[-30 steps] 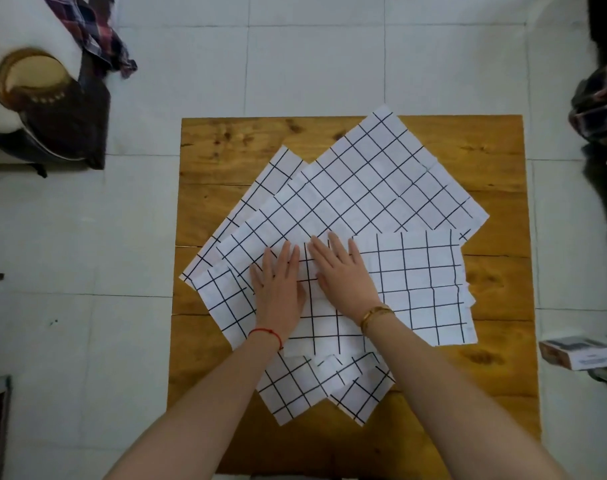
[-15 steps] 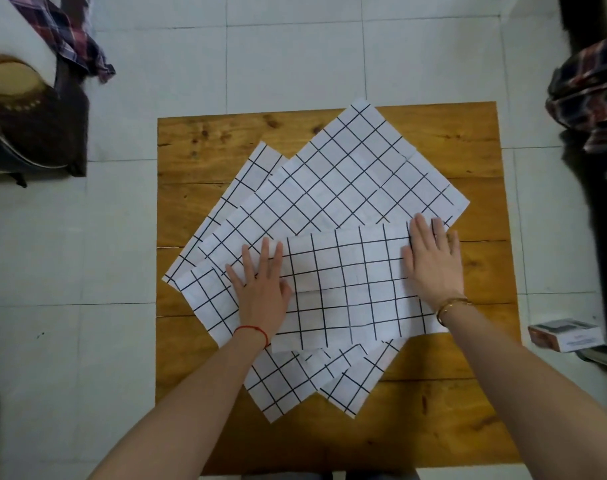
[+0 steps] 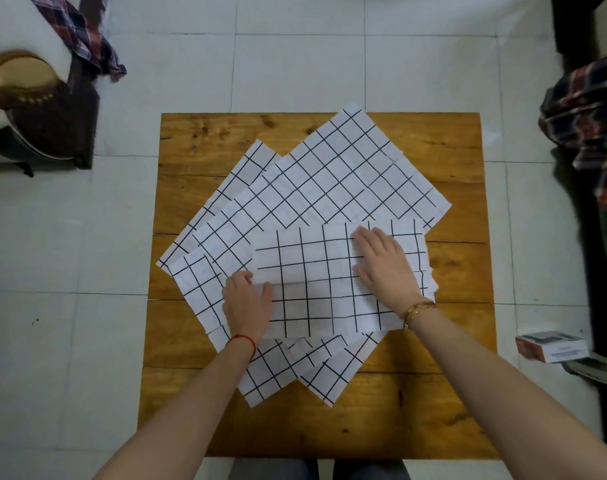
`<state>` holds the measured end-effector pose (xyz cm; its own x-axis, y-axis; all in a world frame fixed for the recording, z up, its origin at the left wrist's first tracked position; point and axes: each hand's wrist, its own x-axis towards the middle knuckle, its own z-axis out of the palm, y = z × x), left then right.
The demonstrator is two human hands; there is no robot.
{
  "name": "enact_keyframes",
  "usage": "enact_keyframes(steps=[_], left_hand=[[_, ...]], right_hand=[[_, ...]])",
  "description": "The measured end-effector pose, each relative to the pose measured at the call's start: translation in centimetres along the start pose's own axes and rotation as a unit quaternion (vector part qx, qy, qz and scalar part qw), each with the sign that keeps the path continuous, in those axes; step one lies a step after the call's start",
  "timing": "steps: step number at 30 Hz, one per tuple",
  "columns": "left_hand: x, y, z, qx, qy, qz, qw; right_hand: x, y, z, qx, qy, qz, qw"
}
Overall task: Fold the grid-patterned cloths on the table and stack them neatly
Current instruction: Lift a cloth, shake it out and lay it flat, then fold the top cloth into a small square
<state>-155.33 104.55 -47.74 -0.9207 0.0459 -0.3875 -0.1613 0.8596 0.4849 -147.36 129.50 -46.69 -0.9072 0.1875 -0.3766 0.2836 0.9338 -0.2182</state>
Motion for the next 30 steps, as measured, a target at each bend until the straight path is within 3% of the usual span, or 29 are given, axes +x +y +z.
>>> enact_keyframes(steps=[14, 18, 24, 30], left_hand=[[0.7, 0.6, -0.6, -0.173, -0.066, -0.17, 0.968], [0.9, 0.1, -1.4, -0.204, -0.09, -0.133, 0.966], [-0.5, 0.6, -5.1, -0.172, -0.066, 0.001, 0.983], [-2.0, 2.8, -8.9, -0.175, -0.093, 0.095, 0.976]], right_hand=[[-0.4, -1.9, 2.1, -0.03, -0.054, 0.024, 0.998], [-0.2, -2.5, 2.2, -0.034, -0.053, 0.022, 0.998], [0.5, -4.9, 2.4, -0.029, -0.053, 0.006, 0.998], [1.6, -8.4, 3.1, -0.032, -0.049, -0.02, 0.998]])
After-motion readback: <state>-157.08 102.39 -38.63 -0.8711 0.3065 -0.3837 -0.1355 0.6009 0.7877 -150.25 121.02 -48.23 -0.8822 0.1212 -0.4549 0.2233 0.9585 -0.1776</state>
